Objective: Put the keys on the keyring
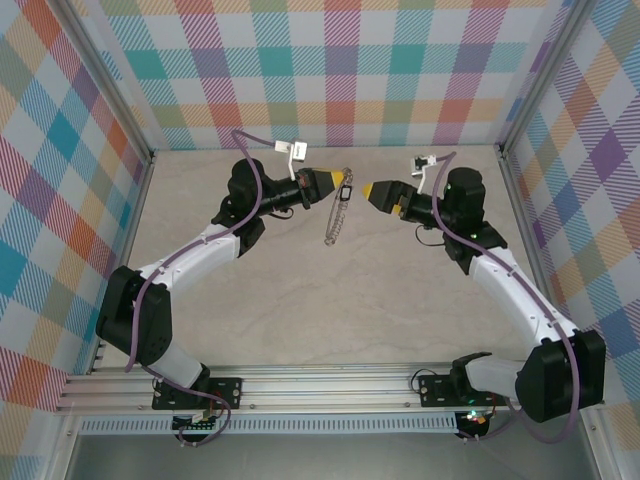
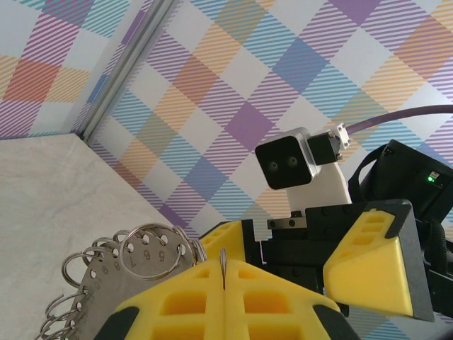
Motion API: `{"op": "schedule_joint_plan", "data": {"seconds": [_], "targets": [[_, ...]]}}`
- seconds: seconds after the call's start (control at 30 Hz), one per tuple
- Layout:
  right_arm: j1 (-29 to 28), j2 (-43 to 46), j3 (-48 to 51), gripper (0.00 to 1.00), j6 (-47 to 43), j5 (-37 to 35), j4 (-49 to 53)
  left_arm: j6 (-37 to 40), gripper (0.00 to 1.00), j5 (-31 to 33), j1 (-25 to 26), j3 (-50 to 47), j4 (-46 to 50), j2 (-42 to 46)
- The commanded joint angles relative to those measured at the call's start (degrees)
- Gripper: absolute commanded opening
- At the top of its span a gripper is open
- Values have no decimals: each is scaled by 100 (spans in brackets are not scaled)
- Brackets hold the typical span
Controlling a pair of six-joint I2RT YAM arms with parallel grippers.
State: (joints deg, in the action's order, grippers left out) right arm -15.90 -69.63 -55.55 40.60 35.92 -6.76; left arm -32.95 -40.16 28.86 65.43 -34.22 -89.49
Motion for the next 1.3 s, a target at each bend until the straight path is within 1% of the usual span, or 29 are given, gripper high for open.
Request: {"op": "schedule_joint_plan", "data": {"seconds": [0.0, 0.17, 0.23, 0.43, 0.63, 0.77, 0.87, 0.97, 1.27], "targets": [[33, -42, -244, 100, 123, 44, -335, 120, 0, 102, 49, -74, -226, 294], [33, -154, -274, 100, 321, 263, -887, -150, 0, 236, 45, -109, -481, 207], [40, -193, -233, 96, 455, 290, -1239, -277, 0, 275, 49, -116, -591, 165], [28, -502, -224, 77, 936, 509, -2190, -572, 0, 342, 49, -161, -866, 113], [4, -864, -288, 54, 1353, 740, -2858, -632, 0, 369, 58, -197, -894, 173], [-138, -1016, -367, 41, 1425, 784, -3079, -595, 0, 391, 57, -230, -845, 213], [-303, -1060, -436, 36, 1348, 782, -3040, -581, 0, 395, 57, -232, -832, 217], [-421, -1062, -474, 33, 1261, 744, -2980, -572, 0, 397, 57, -241, -819, 217], [-484, -1117, -535, 33, 1132, 587, -2696, -581, 0, 285, 56, -240, -832, 232]]}}
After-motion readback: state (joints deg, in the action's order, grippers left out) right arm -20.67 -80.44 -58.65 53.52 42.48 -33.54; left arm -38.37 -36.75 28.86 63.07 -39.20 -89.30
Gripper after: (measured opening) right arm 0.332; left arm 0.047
